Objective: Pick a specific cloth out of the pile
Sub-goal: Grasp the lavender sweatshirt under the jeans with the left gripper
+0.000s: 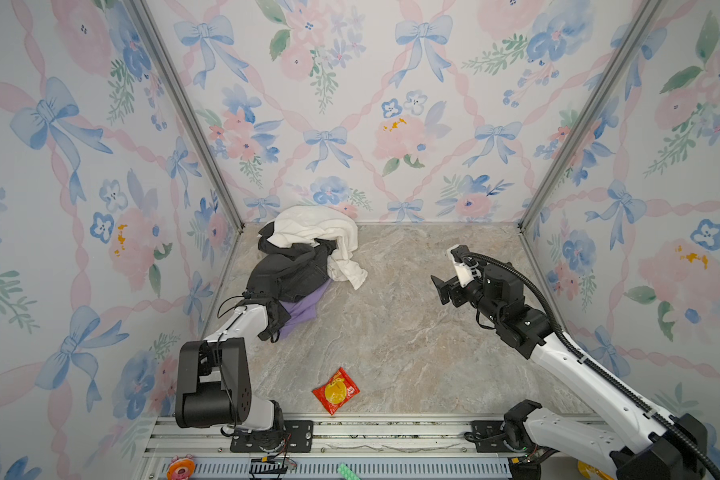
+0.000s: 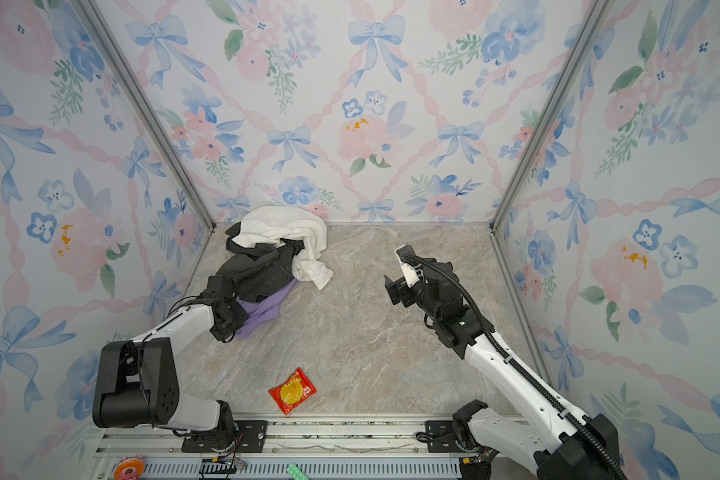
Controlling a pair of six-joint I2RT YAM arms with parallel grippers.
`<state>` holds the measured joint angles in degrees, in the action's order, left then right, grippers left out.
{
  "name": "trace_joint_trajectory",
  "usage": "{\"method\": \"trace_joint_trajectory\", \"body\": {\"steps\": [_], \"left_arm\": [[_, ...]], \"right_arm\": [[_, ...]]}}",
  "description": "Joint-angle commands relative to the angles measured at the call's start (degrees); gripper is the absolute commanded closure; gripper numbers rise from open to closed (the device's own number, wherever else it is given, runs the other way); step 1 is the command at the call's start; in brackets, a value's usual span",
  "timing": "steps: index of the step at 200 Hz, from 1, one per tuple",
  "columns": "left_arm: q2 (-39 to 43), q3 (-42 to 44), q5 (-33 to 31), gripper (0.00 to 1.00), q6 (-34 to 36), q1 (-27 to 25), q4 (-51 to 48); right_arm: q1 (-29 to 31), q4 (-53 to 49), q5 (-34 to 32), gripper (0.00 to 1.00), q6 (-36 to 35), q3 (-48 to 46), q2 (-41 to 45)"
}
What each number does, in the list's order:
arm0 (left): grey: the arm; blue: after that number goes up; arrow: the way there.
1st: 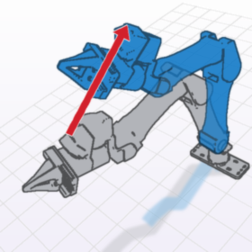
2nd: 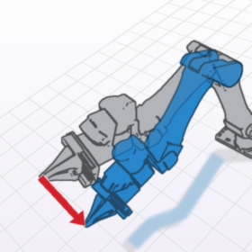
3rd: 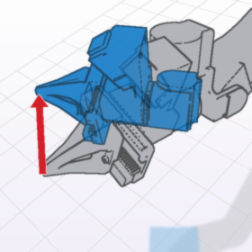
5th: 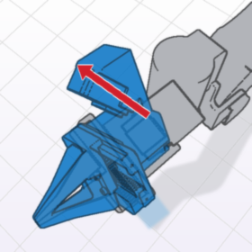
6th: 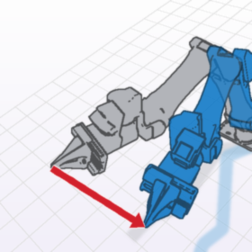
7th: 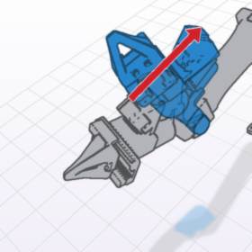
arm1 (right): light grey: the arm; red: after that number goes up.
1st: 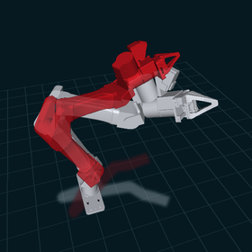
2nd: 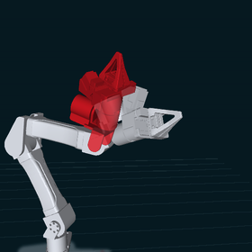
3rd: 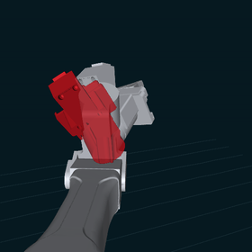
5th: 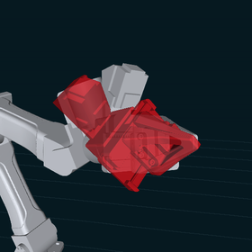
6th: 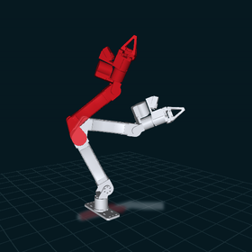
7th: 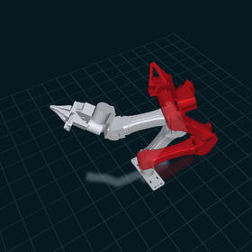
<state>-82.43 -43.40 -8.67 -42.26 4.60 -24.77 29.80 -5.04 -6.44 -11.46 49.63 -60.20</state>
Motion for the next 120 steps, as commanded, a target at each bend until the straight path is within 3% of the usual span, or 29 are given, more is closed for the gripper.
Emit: {"method": "trace_joint_trajectory", "body": {"steps": [1,120], "left_arm": [[3.47,-1.14,1.31,1.00,-0.88,0.32,-1.24],[13.34,-15.48,4.40,1.00,-3.33,0.38,-1.15]], "right_arm": [[1.21,-0.30,0.89,0.03,-0.27,-0.58,1.03],[4.71,0.68,1.86,0.03,1.41,-2.13,4.70]]}}
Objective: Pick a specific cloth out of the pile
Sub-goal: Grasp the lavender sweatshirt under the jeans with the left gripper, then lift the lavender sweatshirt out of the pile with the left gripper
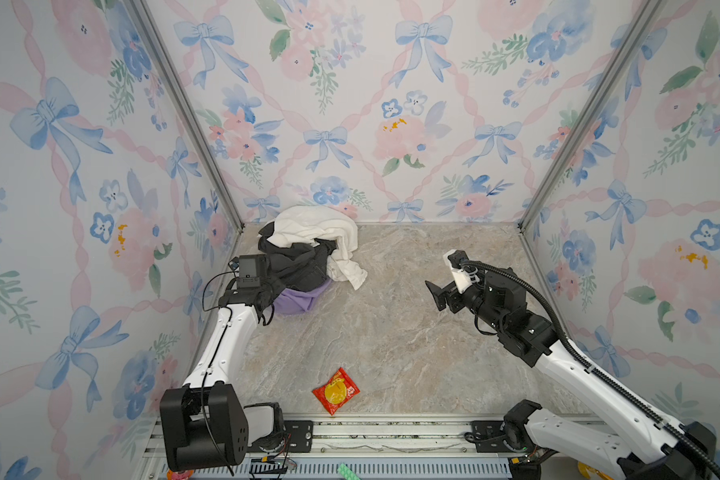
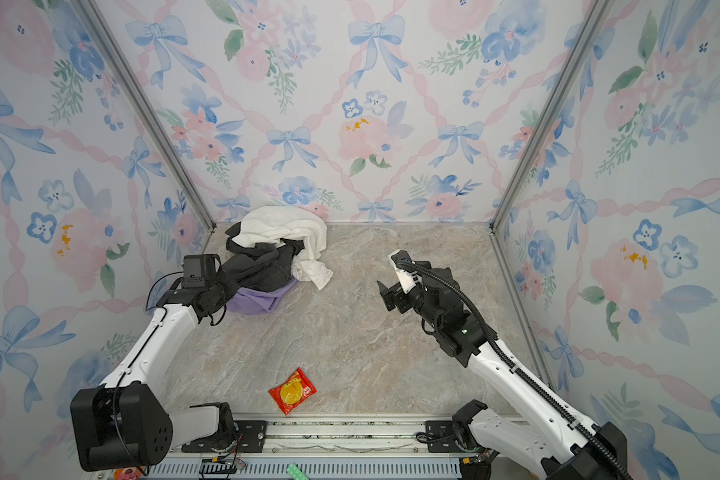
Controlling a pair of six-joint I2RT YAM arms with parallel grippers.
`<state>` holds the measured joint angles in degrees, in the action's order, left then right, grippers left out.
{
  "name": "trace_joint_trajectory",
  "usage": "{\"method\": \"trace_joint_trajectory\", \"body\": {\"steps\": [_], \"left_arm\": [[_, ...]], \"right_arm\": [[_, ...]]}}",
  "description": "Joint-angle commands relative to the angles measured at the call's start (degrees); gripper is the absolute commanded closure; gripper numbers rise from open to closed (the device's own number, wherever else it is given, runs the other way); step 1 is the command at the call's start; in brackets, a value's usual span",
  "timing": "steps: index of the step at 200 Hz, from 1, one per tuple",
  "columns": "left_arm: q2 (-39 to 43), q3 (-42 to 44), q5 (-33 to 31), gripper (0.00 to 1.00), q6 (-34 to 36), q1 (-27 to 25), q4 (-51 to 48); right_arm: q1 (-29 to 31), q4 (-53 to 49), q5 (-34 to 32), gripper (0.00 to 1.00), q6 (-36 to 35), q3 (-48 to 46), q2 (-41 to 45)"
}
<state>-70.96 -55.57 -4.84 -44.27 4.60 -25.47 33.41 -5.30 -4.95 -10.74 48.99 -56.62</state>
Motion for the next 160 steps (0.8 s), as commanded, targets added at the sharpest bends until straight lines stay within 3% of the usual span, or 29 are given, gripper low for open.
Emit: {"method": "trace_joint_trajectory", "body": {"steps": [1,62,160], "left_arm": [[1.91,-3.49,0.60,1.00,-1.33,0.35,-0.45],[1.99,-12.28,2.85,1.00,-2.19,0.32,-0.45],[-4.43,-28.61,10.52,1.00,-1.34,0.12,-0.28]], "right_arm": [[1.12,0.93,0.33,0.03,0.62,-1.51,1.10],[3.01,2.75,0.83,0.03,-0.78,-1.63,0.03],[4.12,5.03,0.56,0.03,-1.44,-1.36,-1.18]]}}
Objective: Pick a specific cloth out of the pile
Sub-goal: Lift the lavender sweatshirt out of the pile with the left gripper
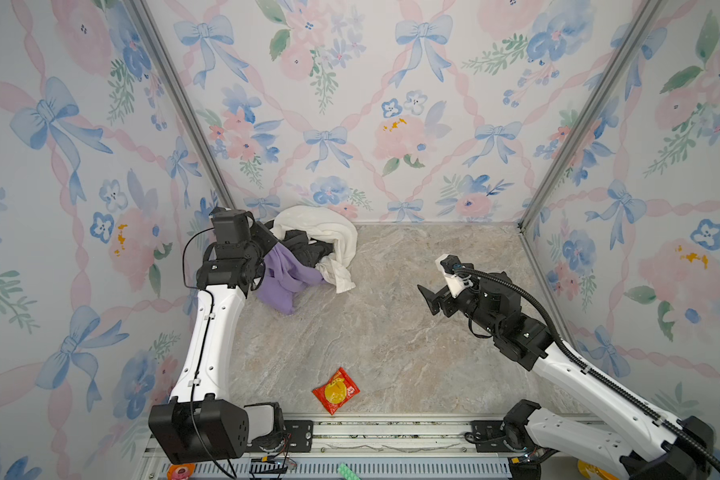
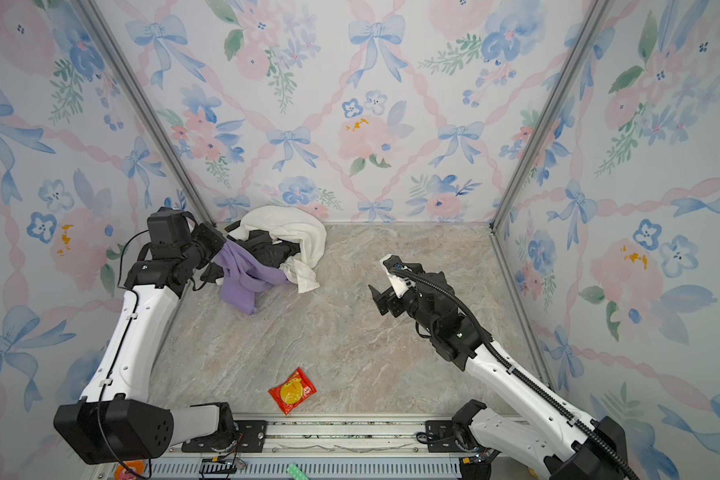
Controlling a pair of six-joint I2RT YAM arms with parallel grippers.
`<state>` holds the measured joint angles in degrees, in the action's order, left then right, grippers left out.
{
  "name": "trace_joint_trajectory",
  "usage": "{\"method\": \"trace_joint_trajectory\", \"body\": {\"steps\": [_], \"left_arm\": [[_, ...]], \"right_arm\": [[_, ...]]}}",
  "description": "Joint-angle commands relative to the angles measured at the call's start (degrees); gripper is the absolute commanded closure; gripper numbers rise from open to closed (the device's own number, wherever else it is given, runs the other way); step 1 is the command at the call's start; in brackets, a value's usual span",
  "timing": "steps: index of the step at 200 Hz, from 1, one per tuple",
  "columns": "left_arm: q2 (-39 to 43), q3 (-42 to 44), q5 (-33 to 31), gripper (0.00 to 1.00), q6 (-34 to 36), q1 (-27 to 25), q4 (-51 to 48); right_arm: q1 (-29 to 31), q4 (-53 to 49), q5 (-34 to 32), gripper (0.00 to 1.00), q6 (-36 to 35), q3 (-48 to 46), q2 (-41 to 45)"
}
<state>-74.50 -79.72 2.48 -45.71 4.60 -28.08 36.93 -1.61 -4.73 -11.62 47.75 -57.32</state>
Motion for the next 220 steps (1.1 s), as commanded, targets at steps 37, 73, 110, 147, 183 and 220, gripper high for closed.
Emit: {"method": "trace_joint_trajectory", "body": {"steps": [37,73,110,147,183,220], "left_arm": [[-2.78,-9.26,5.12,1.00,0.62,-0.36,2.67],[-4.00,-13.83,6.61,1.00,0.33,-0.49,3.38],[-5.12,-18.05,7.51,1.00,-0.16,-0.73,4.08],[-6.23,-21.68,8.06,1.00,-0.64,-0.74,4.85],[-7.56,-25.97,8.92,1.00,-0.63,-0.89,5.90],[-9.13,-30.73,9.21,1.00,0.61,-0.88,7.49]], "right_arm": [[0.61,1.37,0.42,0.03,0.05,-0.02,-0.68],[0.69,1.41,0.67,0.03,-0.15,0.62,-1.19],[0.65,1.06,0.86,0.03,-0.29,1.16,-1.72],[0.77,0.99,1.00,0.03,-0.07,1.29,-1.87],[0.78,1.08,0.87,0.03,-0.27,1.23,-1.92],[0.78,1.17,0.89,0.03,-0.51,1.39,-2.00]]}}
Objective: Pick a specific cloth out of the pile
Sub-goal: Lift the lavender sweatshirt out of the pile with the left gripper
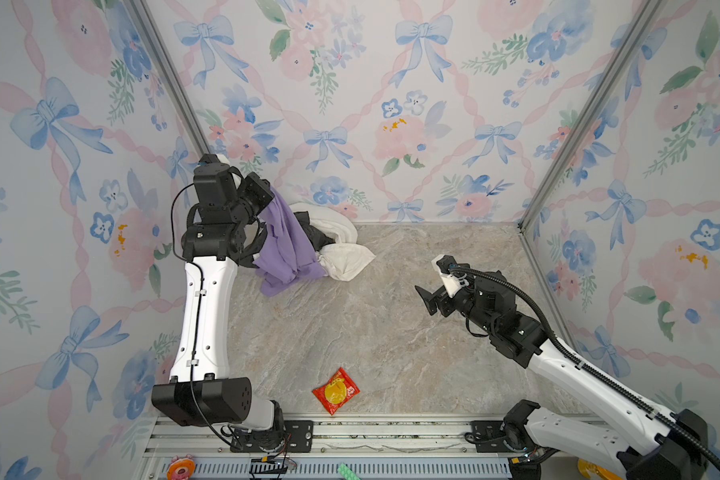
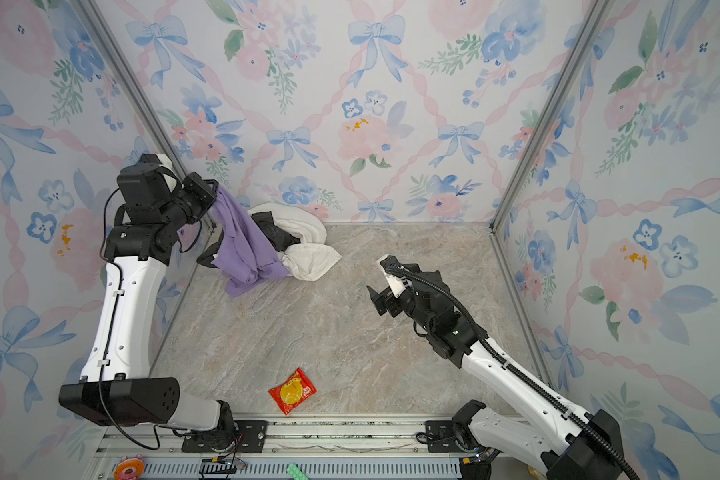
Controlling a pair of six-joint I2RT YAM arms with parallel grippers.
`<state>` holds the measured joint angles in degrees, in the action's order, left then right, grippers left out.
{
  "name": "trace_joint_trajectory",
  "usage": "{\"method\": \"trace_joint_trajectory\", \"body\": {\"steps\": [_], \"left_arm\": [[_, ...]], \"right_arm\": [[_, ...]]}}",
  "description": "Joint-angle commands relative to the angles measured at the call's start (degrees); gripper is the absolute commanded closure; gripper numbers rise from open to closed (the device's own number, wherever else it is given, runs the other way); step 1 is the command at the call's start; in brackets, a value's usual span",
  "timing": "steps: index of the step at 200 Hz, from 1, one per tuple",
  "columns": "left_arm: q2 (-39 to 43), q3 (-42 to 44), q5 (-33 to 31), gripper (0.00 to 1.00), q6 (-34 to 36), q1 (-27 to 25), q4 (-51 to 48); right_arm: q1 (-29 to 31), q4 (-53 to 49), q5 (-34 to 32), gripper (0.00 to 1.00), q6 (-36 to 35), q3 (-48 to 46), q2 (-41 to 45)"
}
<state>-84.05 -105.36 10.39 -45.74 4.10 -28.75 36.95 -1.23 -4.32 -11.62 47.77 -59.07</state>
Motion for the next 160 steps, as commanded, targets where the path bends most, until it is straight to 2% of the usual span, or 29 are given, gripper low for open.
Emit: {"method": "trace_joint_trajectory", "body": {"steps": [1,95,121,160], "left_arm": [[0.35,-5.24,1.30,1.00,0.69,-0.39,8.17],[-6.81,-21.87,6.30,1.00,0.04,-1.25,13.69],[-7.84,-21.99,7.83,1.00,1.38,-4.09,14.78],[-10.27,-21.90,7.11,1.00,5.54,-11.70,14.80]], "right_arm": [[0.76,0.75,0.46,0.03,-0.51,1.41,-0.26],[0.76,0.80,0.13,0.03,-2.27,2.29,-0.66],[0.67,1.11,-0.98,0.03,-2.27,2.54,-0.57],[0.60,0.55,-4.21,0.03,-2.03,3.85,-0.30]]}}
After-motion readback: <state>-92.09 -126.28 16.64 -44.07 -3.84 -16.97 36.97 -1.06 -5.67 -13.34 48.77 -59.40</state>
